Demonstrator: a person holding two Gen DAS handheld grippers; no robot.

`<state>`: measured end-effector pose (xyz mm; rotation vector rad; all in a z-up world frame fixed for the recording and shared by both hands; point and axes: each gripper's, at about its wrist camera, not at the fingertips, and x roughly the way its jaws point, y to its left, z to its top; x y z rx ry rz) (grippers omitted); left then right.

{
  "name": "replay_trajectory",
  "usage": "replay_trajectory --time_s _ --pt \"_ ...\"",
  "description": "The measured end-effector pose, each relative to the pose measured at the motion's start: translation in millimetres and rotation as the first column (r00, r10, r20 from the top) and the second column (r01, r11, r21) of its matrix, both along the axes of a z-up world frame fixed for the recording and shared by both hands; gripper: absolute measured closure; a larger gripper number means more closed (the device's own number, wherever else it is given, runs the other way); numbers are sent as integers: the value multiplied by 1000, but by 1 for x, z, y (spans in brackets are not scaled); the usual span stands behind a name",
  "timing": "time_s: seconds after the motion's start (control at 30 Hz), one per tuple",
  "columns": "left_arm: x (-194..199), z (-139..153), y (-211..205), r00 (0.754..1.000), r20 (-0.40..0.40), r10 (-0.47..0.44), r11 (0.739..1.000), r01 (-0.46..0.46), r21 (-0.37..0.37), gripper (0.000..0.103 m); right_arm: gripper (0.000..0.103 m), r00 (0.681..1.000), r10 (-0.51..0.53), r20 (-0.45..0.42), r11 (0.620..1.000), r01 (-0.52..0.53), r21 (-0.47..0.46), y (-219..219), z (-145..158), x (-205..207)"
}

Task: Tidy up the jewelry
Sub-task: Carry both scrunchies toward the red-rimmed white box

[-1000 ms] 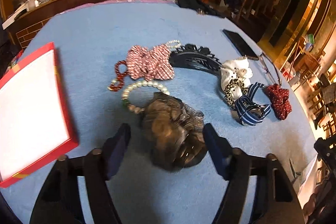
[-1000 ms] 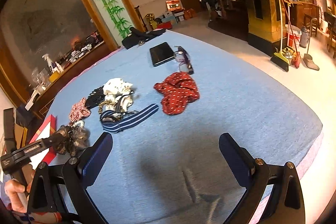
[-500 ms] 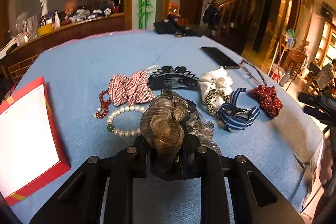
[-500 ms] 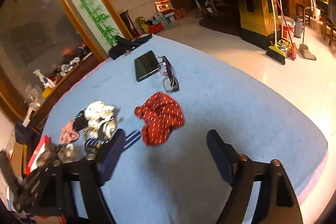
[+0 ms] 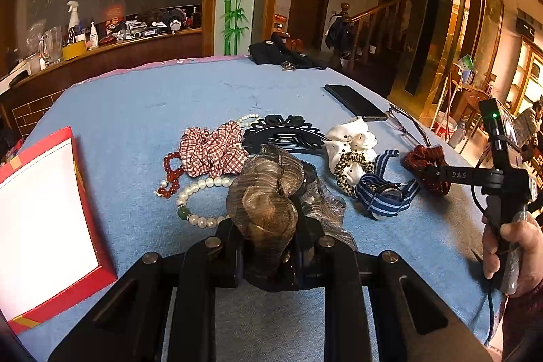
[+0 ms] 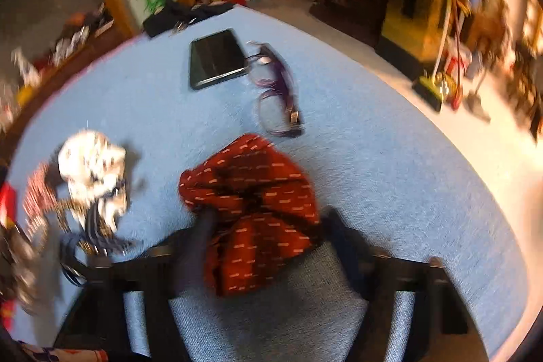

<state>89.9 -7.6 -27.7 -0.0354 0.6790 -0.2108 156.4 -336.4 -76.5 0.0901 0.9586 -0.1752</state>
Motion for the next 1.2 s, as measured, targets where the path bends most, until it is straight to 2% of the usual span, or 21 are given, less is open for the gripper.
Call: replay_trajectory --time_s 0.03,0.1,0.27,0.43,0.63,0.97,1.2 --pt "0 0 0 1000 1 -1 1000 1 2 83 87 1000 13 2 1000 -13 1 3 1 -1" --pt "-2 1 0 1000 10 2 1000 -2 4 83 87 1000 3 18 1000 -3 21 0 4 -7" --pt "-4 2 3 1000 24 11 1000 -11 -5 83 87 987 3 159 997 -15 73 4 31 -46" --pt "-6 4 4 999 31 24 1000 -24 -8 83 87 962 103 254 991 -122 58 35 49 -83" --pt "-14 9 7 997 42 61 998 -62 12 83 87 935 225 275 970 -241 27 73 55 -103" --pt "-54 20 9 987 116 114 984 -128 121 82 87 907 329 263 936 -349 33 108 57 -119" --pt "-69 31 28 976 150 155 979 -173 110 82 86 883 386 268 915 -402 5 136 63 -126"
